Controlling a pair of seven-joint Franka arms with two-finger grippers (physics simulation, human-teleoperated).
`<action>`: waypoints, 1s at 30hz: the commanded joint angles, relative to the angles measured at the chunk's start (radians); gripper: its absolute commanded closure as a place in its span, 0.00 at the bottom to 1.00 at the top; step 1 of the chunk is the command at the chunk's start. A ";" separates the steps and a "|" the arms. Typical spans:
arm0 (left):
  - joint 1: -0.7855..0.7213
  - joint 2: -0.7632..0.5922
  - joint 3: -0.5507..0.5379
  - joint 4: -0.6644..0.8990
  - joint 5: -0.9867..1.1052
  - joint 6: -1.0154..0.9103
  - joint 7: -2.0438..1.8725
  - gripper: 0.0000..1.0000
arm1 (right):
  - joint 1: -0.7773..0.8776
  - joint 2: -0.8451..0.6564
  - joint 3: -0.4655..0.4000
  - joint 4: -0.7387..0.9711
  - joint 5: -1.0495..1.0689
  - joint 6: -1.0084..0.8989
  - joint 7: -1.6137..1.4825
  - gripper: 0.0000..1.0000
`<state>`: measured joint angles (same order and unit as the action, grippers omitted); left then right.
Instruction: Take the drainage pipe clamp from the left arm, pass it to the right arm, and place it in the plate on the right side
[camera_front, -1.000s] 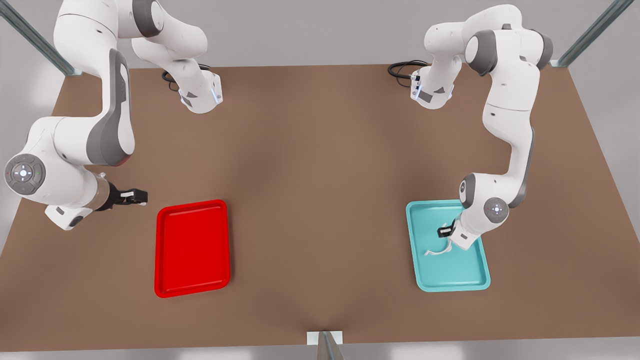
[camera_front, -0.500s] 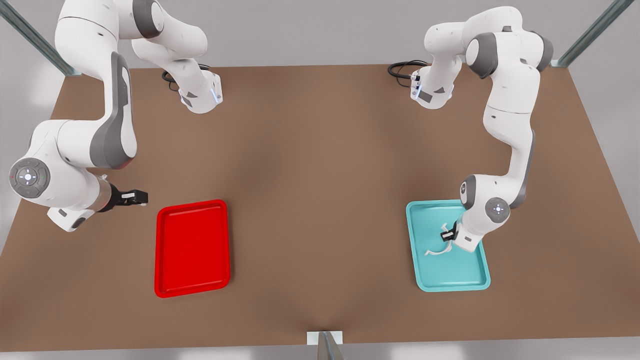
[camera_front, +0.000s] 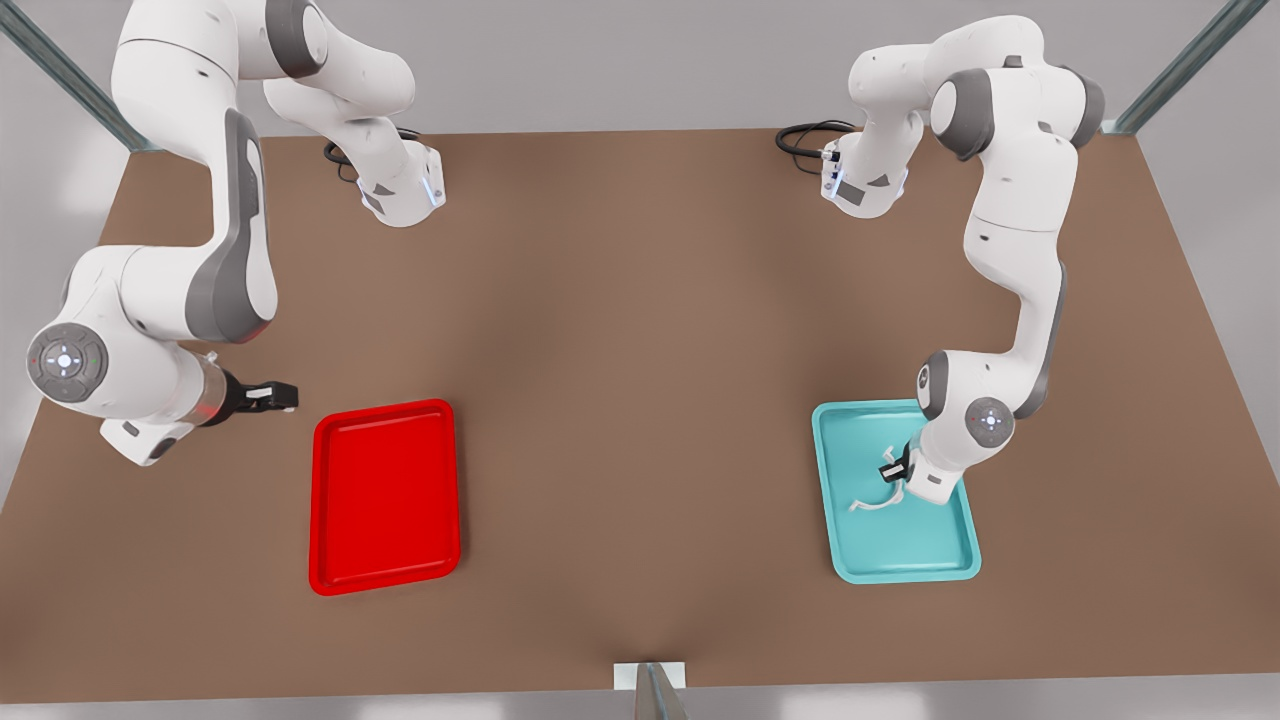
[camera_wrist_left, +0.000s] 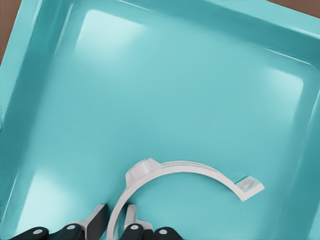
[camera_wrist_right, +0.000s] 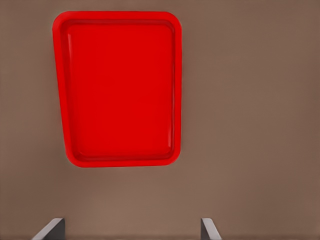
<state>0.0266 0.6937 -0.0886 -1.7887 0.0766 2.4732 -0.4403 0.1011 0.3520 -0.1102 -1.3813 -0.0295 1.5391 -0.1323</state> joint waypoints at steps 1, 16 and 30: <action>0.001 0.000 0.000 0.000 -0.014 0.001 -0.043 0.78 | 0.000 -0.001 0.000 0.001 0.000 0.001 -0.003 0.00; -0.091 -0.194 -0.006 0.018 -0.008 -0.063 -0.034 0.79 | 0.000 0.001 0.000 0.001 -0.009 0.001 -0.003 0.00; -0.445 -0.025 -0.287 0.405 0.090 -0.355 -0.178 0.79 | 0.227 0.195 0.004 0.139 0.146 0.082 -0.323 0.00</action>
<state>-0.4056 0.6581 -0.3756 -1.3955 0.1200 2.1478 -0.5106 0.3048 0.5319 -0.0989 -1.2567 0.0372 1.5779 -0.2043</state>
